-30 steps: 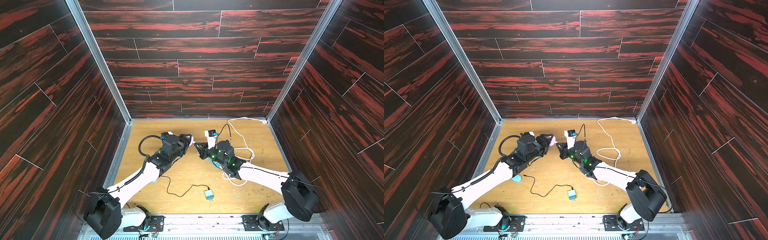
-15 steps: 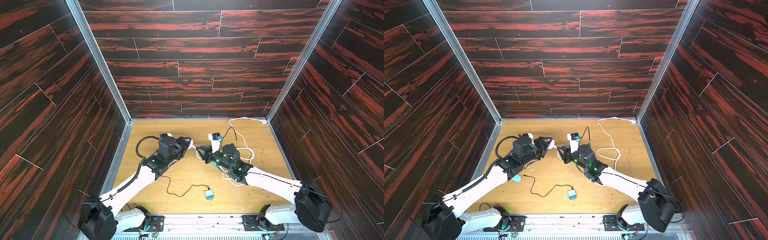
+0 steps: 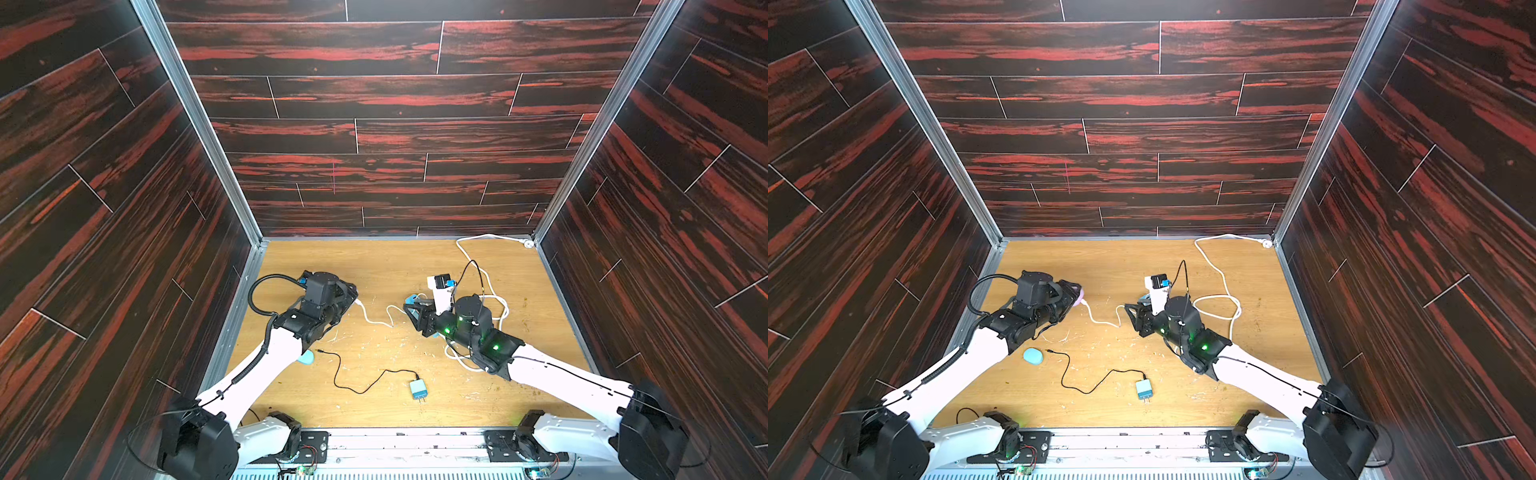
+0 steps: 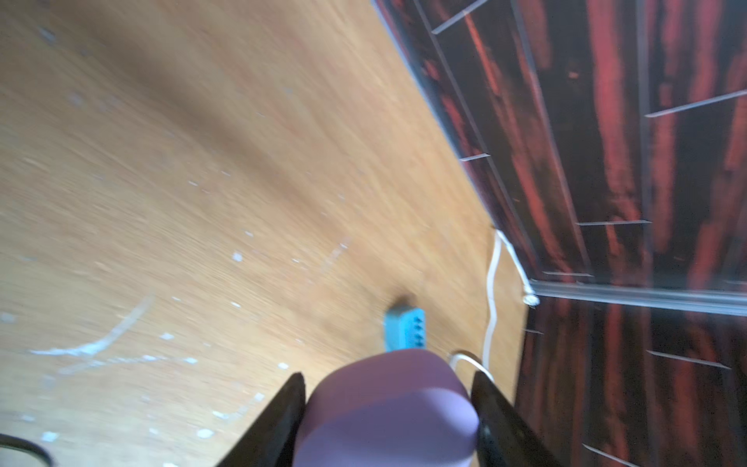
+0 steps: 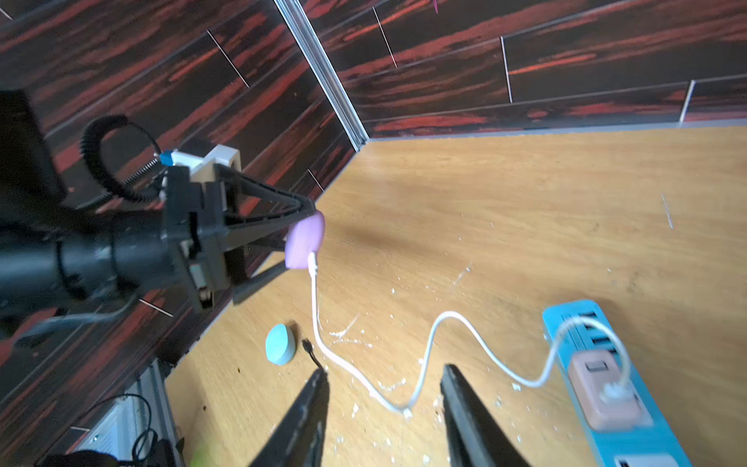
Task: Charge the bluetooth headset
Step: Insert the charging cable into the bluetooth headset, then place the bluetooth headset at the center of the board.
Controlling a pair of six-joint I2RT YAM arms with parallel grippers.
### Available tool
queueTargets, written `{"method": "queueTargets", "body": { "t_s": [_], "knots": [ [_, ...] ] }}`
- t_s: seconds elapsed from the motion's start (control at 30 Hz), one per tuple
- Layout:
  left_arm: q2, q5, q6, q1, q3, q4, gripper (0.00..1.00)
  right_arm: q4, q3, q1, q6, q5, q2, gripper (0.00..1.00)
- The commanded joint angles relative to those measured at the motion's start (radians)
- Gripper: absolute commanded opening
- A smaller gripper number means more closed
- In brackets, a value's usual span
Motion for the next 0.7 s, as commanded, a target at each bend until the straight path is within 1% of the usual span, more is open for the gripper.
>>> {"method": "queueTargets", "body": {
  "t_s": [0.0, 0.2, 0.37, 0.53, 0.67],
  "knots": [
    [0.054, -0.040, 0.065, 0.036, 0.025, -0.050, 0.07, -0.042, -0.034, 0.003, 0.004, 0.014, -0.027, 0.50],
    [0.199, -0.059, 0.112, 0.085, 0.074, -0.080, 0.08, -0.048, -0.064, 0.004, 0.026, 0.008, -0.047, 0.54],
    [0.338, -0.016, 0.142, 0.113, 0.146, -0.119, 0.09, -0.049, -0.075, 0.004, 0.029, 0.012, -0.057, 0.55],
    [0.444, 0.006, 0.153, 0.117, 0.208, -0.135, 0.12, -0.046, -0.079, 0.004, 0.034, 0.011, -0.056, 0.55],
    [0.499, -0.014, 0.165, 0.118, 0.252, -0.170, 0.16, -0.042, -0.083, 0.005, 0.039, 0.013, -0.051, 0.55]
  ]
}}
